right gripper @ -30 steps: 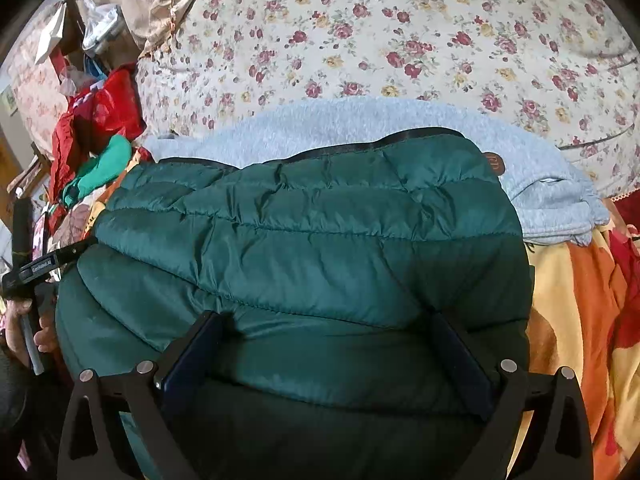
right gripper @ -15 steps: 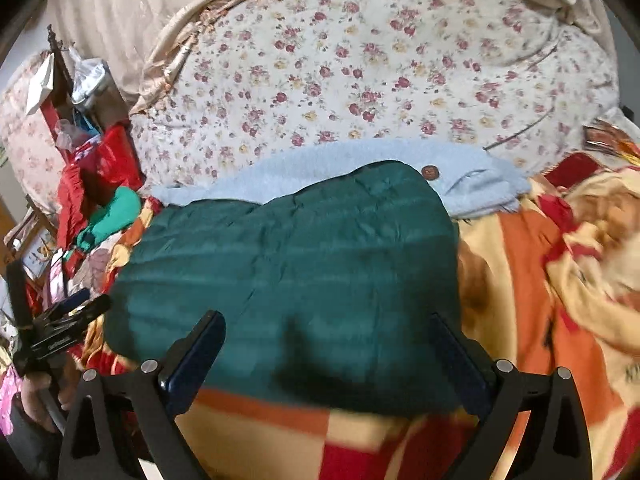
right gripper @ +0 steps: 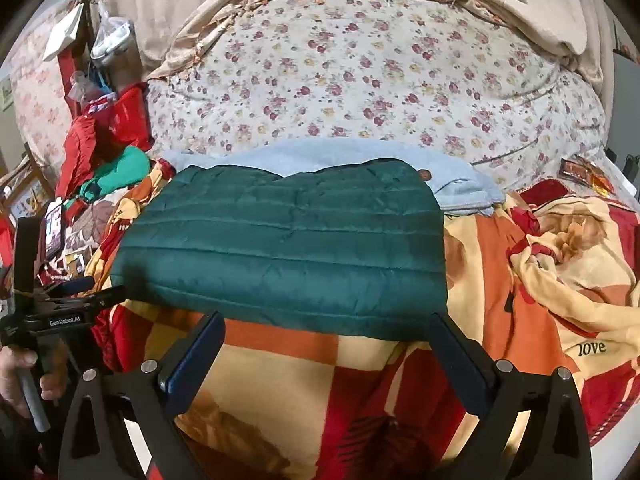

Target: Fold large clothes

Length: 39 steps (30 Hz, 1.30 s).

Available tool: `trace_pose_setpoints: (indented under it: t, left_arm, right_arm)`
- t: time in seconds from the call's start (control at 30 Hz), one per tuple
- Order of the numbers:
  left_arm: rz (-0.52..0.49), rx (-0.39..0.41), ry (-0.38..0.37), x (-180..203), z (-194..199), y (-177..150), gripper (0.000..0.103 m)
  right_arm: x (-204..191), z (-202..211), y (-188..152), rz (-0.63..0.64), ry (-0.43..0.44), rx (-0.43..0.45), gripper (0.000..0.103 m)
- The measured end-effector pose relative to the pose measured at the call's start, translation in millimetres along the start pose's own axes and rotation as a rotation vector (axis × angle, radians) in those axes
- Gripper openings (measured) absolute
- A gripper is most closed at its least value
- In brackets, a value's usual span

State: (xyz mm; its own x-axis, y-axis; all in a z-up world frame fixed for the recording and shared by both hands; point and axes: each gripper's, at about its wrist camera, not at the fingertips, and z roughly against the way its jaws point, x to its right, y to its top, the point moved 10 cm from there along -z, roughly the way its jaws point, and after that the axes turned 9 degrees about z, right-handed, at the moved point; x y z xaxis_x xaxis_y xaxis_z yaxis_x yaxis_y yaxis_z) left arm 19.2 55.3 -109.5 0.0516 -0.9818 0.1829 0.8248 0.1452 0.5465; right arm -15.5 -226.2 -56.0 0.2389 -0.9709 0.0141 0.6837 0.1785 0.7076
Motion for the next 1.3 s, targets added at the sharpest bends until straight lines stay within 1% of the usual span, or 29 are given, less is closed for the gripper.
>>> trace_pose_setpoints:
  t: [0.13,0.33,0.43,0.6,1.3]
  left_arm:
    - [-0.005,0.014,-0.01,7,12,2,0.102]
    - [-0.016,0.065,0.018,12,31,11,0.102]
    - [-0.018,0.069,0.014,15,35,12,0.102]
    - [-0.036,0.074,0.023,20,36,12,0.102]
    - [-0.039,0.069,0.045,18,33,9,0.102]
  right_arm:
    - [-4,3,-1,-0.002,0.004,0.001,0.1]
    - [-6,9,-3,-0.01,0.007,0.011,0.1]
    - [-6,8,-4,-0.011,0.009,0.009,0.1]
    - [-8,11,-6,-0.012,0.013,0.006,0.1]
    - [-2,14,-5,-0.018,0.024,0.021,0.1]
